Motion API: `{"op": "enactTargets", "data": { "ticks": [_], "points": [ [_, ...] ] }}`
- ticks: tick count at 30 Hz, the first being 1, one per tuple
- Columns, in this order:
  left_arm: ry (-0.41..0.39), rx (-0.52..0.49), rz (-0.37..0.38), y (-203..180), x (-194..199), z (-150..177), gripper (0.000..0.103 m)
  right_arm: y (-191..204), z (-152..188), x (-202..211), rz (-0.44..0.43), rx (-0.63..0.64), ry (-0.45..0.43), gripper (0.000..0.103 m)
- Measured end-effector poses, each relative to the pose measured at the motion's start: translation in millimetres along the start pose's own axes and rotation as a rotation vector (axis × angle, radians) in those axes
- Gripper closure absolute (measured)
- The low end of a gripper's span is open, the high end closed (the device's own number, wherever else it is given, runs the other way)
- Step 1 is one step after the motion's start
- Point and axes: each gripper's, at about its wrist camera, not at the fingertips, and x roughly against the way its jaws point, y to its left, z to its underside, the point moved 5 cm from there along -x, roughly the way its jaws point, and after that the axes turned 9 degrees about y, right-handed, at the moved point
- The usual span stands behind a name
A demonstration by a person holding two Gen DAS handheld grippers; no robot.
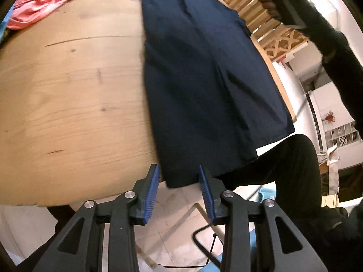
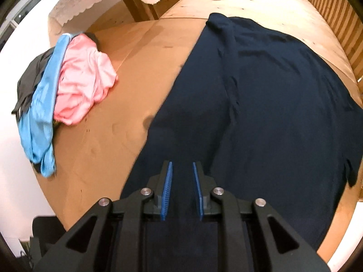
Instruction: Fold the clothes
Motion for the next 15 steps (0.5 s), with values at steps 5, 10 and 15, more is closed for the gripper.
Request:
{"op": "enactTargets", "data": {
  "ticks": [5, 10, 15],
  "points": [
    [-0.020, 0.015, 0.013, 0, -3, -7, 0.100, -18, -8, -11, 0.001, -0.044, 0.003, 0.082],
    [-0.034, 0.021, 0.049, 1, 0, -5, 0.100, -8, -48, -42, -0.019, -0.044, -0.005, 0.082],
    [-0.048, 0.022, 0.105, 0, 10, -7, 0.100, 12, -78, -78, 0.063, 0.015, 0.036, 0.082]
  ]
}}
